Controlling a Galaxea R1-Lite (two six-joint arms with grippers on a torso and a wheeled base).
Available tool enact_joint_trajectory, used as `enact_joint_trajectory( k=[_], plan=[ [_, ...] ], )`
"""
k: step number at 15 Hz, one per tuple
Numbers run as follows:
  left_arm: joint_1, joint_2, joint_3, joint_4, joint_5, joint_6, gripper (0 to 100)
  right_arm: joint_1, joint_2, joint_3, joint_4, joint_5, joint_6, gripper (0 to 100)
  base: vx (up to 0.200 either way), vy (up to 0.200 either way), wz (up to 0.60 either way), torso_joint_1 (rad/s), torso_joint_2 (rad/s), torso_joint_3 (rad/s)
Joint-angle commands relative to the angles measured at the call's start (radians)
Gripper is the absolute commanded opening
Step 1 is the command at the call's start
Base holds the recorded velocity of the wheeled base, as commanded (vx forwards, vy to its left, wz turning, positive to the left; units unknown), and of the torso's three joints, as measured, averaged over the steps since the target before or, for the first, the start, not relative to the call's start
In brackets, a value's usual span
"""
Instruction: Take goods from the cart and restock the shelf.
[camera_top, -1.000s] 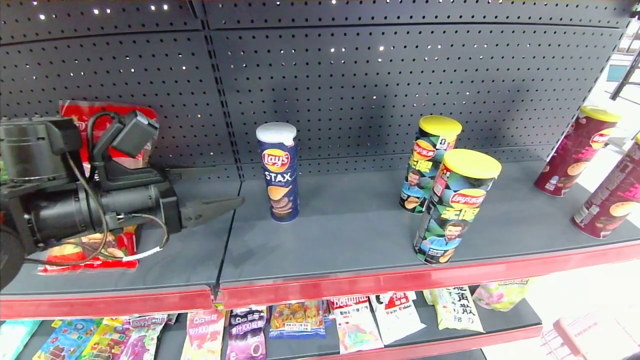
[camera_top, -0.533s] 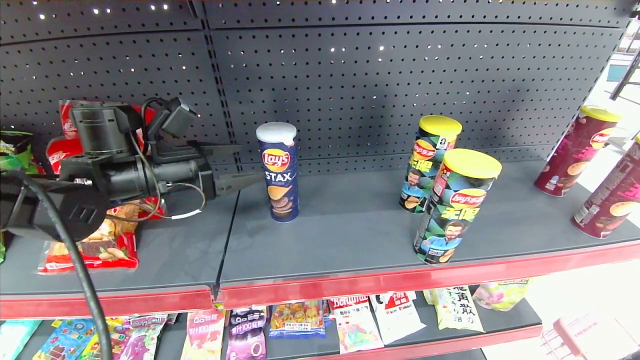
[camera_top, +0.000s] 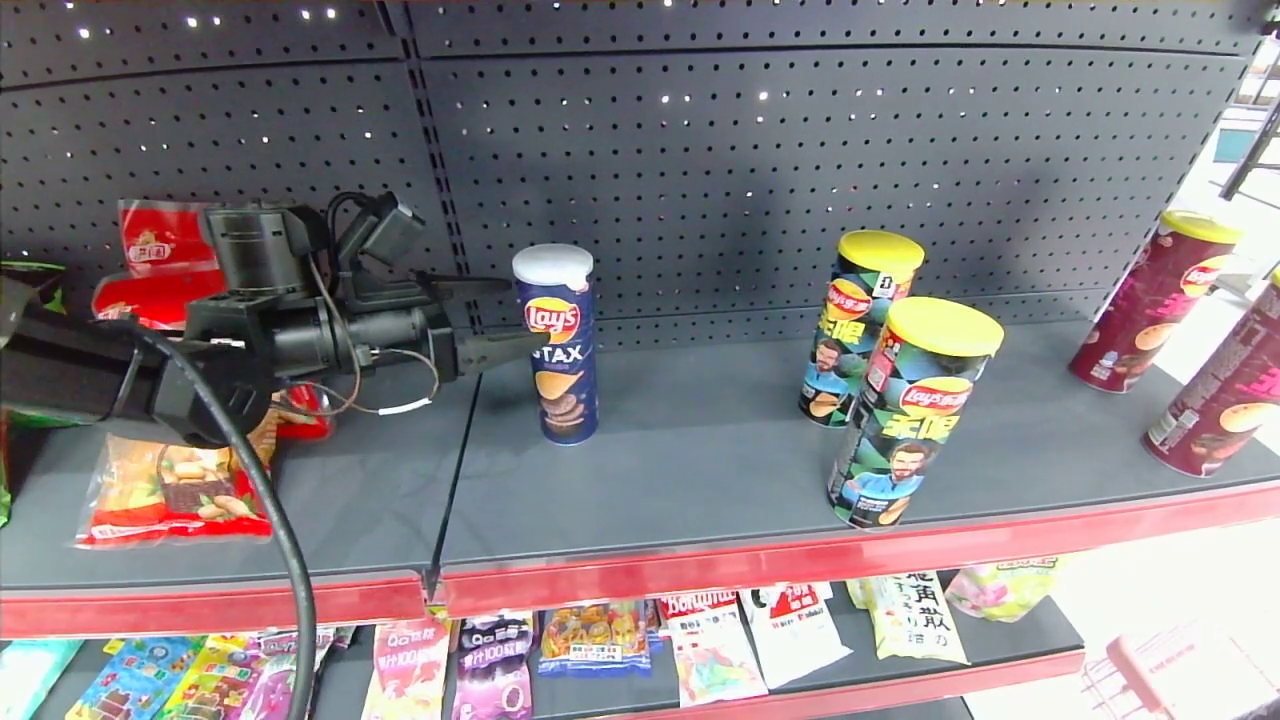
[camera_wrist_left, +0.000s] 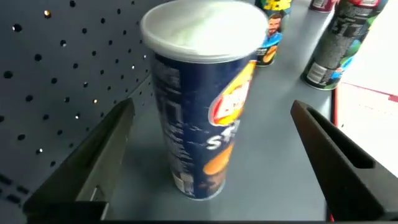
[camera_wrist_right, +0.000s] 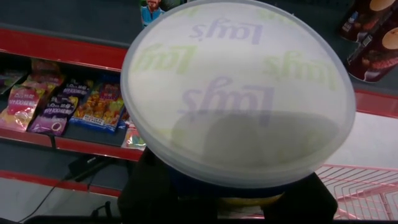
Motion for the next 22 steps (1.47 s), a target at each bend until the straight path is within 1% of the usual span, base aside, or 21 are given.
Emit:
enact_joint_trajectory(
  k=[1, 4, 6, 8, 11, 14, 15, 17, 20, 21, 22],
  plan=[
    [-0.009, 0.031, -0.029, 0.001, 0.001, -0.003, 100, 0.0, 0.011, -0.008, 0.0, 0.001, 0.001, 0, 0.0, 0.0, 0.0, 0.0, 0.0, 0.0],
    [-0.012, 0.056, -0.063, -0.001, -0.001, -0.006, 100, 0.0, 0.024, -0.013, 0.0, 0.001, -0.001, 0, 0.0, 0.0, 0.0, 0.0, 0.0, 0.0],
    [-0.015, 0.079, -0.101, 0.001, -0.024, -0.006, 100, 0.0, 0.024, -0.013, 0.0, 0.001, -0.001, 0, 0.0, 0.0, 0.0, 0.0, 0.0, 0.0],
    [-0.017, 0.09, -0.114, 0.001, -0.028, -0.006, 100, 0.0, 0.024, -0.013, 0.0, 0.001, -0.001, 0, 0.0, 0.0, 0.0, 0.0, 0.0, 0.0],
    [-0.047, 0.113, -0.137, 0.002, -0.028, -0.007, 100, 0.0, 0.025, -0.013, 0.0, 0.001, -0.001, 0, 0.0, 0.0, 0.0, 0.0, 0.0, 0.0],
    [-0.057, 0.126, -0.158, 0.005, -0.028, -0.007, 100, 0.0, 0.027, -0.014, 0.0, 0.001, -0.001, 0, 0.0, 0.0, 0.0, 0.0, 0.0, 0.0],
    [-0.064, 0.126, -0.161, 0.007, -0.028, -0.032, 100, 0.0, 0.027, -0.014, 0.0, 0.001, 0.001, 0, 0.0, 0.0, 0.0, 0.0, 0.0, 0.0],
    [-0.074, 0.126, -0.167, 0.002, -0.027, -0.06, 100, 0.0, 0.027, -0.016, 0.0, -0.001, -0.001, 0, 0.0, 0.0, 0.0, 0.0, 0.0, 0.0],
    [-0.077, 0.133, -0.175, 0.001, -0.021, -0.063, 100, 0.0, 0.027, -0.016, 0.0, -0.001, 0.001, 0, 0.0, 0.0, 0.0, 0.0, 0.0, 0.0],
    [-0.078, 0.137, -0.175, -0.002, -0.019, -0.061, 0, 0.0, 0.027, -0.016, 0.0, -0.001, 0.001, 0, 0.0, 0.0, 0.0, 0.0, 0.0, 0.0],
    [-0.078, 0.137, -0.175, -0.002, -0.018, -0.061, 0, 0.0, 0.027, -0.016, 0.0, -0.001, 0.001, 0, 0.0, 0.0, 0.0, 0.0, 0.0, 0.0]
  ],
)
